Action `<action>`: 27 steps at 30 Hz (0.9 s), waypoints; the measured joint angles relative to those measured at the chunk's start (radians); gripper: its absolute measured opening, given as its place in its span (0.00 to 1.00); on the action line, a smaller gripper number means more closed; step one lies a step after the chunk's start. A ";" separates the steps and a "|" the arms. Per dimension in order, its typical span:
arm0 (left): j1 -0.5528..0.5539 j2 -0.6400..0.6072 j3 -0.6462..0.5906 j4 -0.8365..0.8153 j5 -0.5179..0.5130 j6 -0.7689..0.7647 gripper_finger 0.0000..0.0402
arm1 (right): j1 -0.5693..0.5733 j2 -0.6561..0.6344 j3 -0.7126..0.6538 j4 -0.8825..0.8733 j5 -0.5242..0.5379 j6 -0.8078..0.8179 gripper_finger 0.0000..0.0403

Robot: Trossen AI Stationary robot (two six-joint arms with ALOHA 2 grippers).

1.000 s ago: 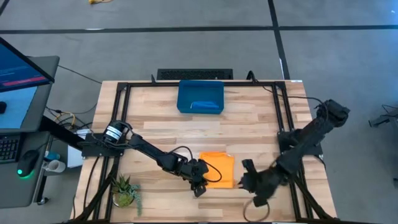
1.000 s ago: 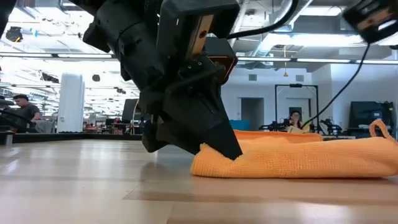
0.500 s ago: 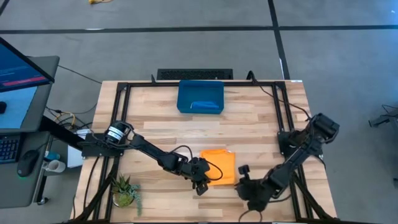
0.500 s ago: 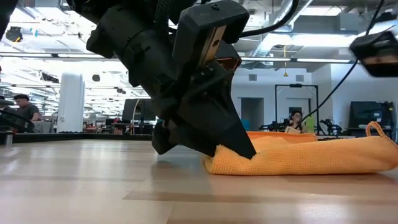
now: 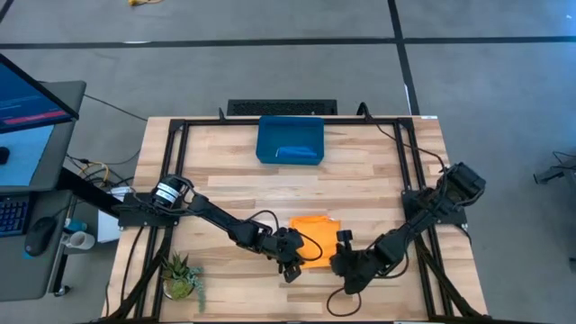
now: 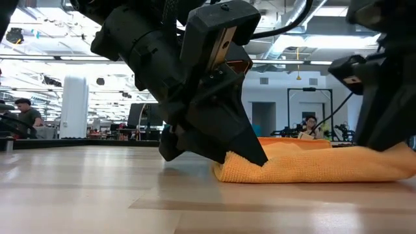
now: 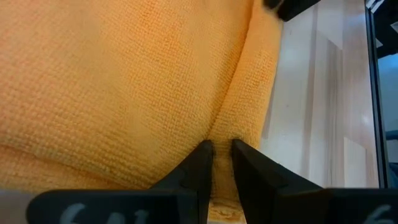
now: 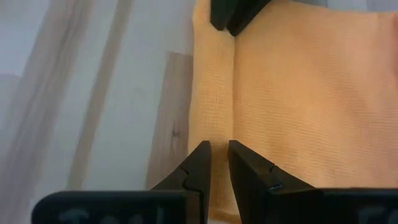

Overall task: Roll microfiber towels into tight, uniform cylinder then place into a basket
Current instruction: Roll the orange microfiber towel

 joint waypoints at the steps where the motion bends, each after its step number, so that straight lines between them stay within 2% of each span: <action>1: 0.000 0.000 0.000 0.000 0.000 0.000 0.15 | -0.004 0.007 0.000 0.004 -0.002 0.000 0.20; 9: 0.000 0.000 0.000 0.000 0.019 0.006 0.15 | -0.041 0.085 0.005 0.014 -0.037 0.029 0.20; 13: 0.002 -0.003 0.000 0.001 0.071 0.066 0.15 | -0.073 0.103 0.008 0.002 -0.075 0.122 0.20; 18: 0.000 -0.043 -0.004 -0.035 0.109 0.148 0.15 | -0.085 0.105 0.008 0.005 -0.105 0.134 0.20; 27: -0.065 -0.149 -0.003 -0.117 -0.059 0.272 0.15 | -0.086 0.106 0.004 0.018 -0.110 0.133 0.20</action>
